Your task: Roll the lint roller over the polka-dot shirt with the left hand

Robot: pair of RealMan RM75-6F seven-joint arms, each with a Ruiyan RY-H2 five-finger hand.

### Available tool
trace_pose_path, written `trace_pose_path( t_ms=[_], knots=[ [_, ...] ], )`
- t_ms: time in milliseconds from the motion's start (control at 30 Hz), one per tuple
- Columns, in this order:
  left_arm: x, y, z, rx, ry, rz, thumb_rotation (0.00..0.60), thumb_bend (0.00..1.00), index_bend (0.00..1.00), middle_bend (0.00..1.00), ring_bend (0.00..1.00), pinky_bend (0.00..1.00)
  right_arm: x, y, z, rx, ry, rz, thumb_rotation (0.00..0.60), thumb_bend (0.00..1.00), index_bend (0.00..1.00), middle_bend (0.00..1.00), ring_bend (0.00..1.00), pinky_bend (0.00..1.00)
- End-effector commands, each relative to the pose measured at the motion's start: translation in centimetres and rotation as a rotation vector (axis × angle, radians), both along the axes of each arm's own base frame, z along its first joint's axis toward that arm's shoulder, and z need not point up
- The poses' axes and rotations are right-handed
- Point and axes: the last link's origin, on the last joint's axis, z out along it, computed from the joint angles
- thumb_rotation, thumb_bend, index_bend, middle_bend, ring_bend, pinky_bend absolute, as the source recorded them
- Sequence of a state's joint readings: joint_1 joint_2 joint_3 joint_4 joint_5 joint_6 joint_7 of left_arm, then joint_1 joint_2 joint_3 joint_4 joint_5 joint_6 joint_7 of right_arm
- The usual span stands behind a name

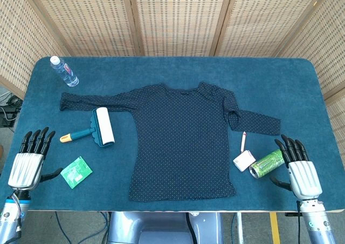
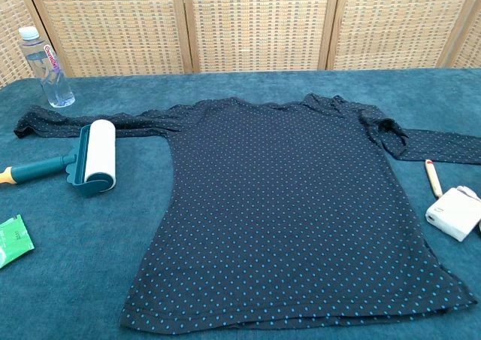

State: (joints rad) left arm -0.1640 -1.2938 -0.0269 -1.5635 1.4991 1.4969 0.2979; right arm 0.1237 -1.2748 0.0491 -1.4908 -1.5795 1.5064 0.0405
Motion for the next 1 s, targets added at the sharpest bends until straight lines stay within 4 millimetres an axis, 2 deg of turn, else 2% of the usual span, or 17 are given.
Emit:
trace_pose_path(
  t_ms=[33,833,1000],
  knots=[
    [0.0,0.0,0.0,0.0,0.002,0.002,0.6,0.0,0.0,0.0,0.0,0.0,0.0,0.0,0.0,0.0,-0.001,0.001,0.6,0.04,0.0,0.0,0.0,0.0],
    [-0.1,0.4,-0.4,-0.011,0.009,0.018,0.6,0.0,0.0,0.0,0.0,0.0,0.0,0.0,-0.1,0.006,0.004,-0.002,0.6,0.04,0.0,0.0,0.0,0.0],
    [0.1,1.1,-0.4,-0.003,-0.002,0.025,0.6,0.0,0.0,0.0,0.0,0.0,-0.1,0.0,-0.1,0.004,0.002,-0.004,0.6,0.04,0.0,0.0,0.0,0.0]
  ],
)
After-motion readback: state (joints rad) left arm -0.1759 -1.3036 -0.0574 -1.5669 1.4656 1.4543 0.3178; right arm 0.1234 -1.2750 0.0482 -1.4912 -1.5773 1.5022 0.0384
